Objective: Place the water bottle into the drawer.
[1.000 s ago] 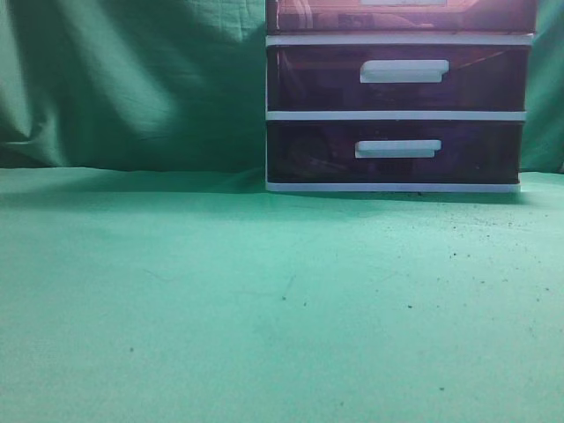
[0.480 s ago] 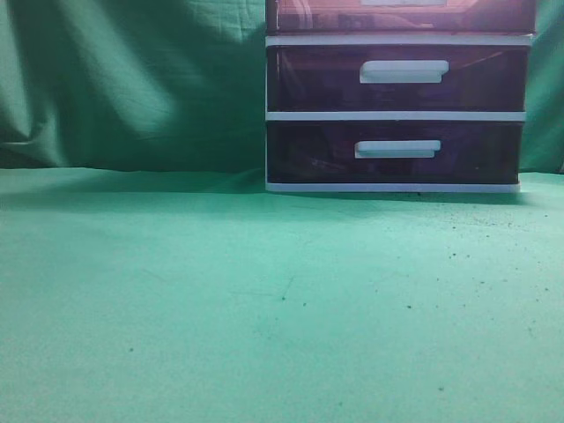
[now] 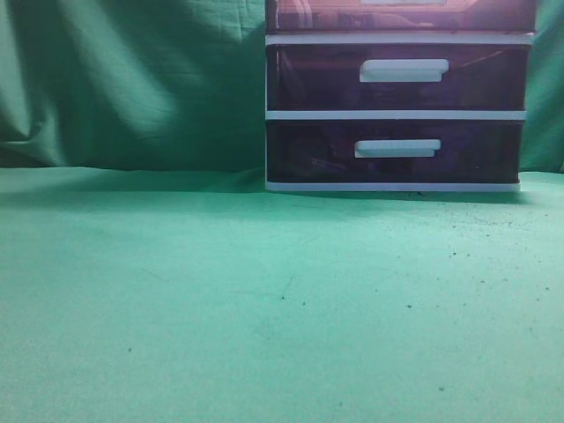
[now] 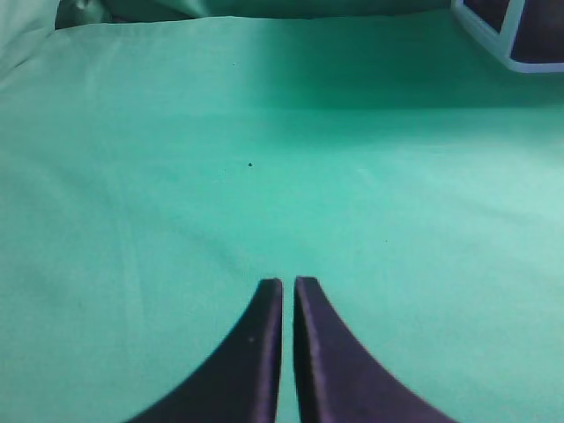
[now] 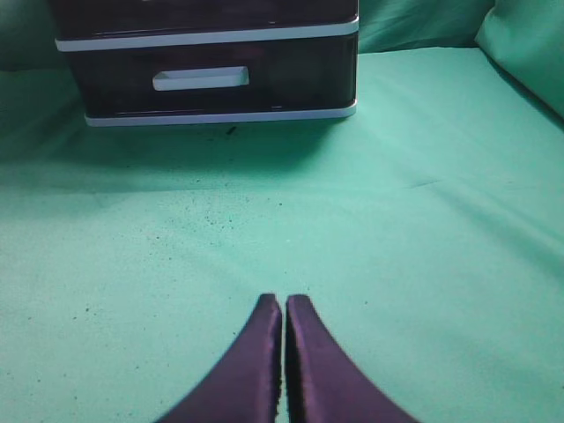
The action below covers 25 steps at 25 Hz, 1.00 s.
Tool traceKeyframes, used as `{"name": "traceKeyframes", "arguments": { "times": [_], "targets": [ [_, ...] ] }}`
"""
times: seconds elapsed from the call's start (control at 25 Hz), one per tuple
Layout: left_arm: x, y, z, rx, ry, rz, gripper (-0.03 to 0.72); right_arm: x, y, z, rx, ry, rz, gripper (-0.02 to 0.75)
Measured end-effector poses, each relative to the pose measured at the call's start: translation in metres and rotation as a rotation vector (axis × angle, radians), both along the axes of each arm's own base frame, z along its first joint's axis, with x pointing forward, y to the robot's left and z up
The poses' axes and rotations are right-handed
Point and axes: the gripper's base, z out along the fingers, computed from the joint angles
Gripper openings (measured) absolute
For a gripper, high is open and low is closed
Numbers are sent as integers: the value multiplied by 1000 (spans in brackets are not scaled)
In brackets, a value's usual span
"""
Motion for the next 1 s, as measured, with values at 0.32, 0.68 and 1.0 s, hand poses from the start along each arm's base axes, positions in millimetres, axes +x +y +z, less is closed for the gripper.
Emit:
{"name": "traceKeyframes", "arguments": {
  "times": [0.32,0.68,1.0],
  "targets": [
    [0,0,0,0,0,0,0,0,0,0,0,0,0,0],
    [0,0,0,0,0,0,0,0,0,0,-2,1,1,0],
    [0,0,0,0,0,4,0,0,0,0,-2,1,1,0]
  ]
}}
